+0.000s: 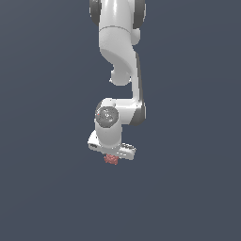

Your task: Pick up the object and move it to a goal position.

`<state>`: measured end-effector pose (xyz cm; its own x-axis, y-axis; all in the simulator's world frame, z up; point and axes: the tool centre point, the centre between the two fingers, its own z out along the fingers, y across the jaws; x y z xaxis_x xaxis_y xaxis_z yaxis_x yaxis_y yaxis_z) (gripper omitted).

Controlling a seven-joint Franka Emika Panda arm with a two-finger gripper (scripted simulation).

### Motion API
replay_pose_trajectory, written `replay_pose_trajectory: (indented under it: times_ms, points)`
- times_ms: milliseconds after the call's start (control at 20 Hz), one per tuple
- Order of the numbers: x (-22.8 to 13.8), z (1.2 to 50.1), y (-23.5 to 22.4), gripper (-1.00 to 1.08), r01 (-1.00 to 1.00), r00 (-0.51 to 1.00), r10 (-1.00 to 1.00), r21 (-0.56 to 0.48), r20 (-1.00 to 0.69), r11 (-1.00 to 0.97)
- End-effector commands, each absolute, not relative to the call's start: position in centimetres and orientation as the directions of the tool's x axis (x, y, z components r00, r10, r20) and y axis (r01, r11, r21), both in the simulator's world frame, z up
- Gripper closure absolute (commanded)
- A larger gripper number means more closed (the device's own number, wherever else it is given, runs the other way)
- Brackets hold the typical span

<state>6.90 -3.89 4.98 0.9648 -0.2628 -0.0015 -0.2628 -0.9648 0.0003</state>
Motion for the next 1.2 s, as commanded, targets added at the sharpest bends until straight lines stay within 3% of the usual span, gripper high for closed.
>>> replay_pose_trajectory:
  times_ms: [0, 1150]
  points:
    - [6.9, 6.0, -3.9, 1.08, -0.263, 0.965, -0.263, 0.0, 0.0, -0.965]
    - [5.2, 27.4, -4.2, 1.08, -0.263, 0.965, -0.263, 0.0, 0.0, -0.965]
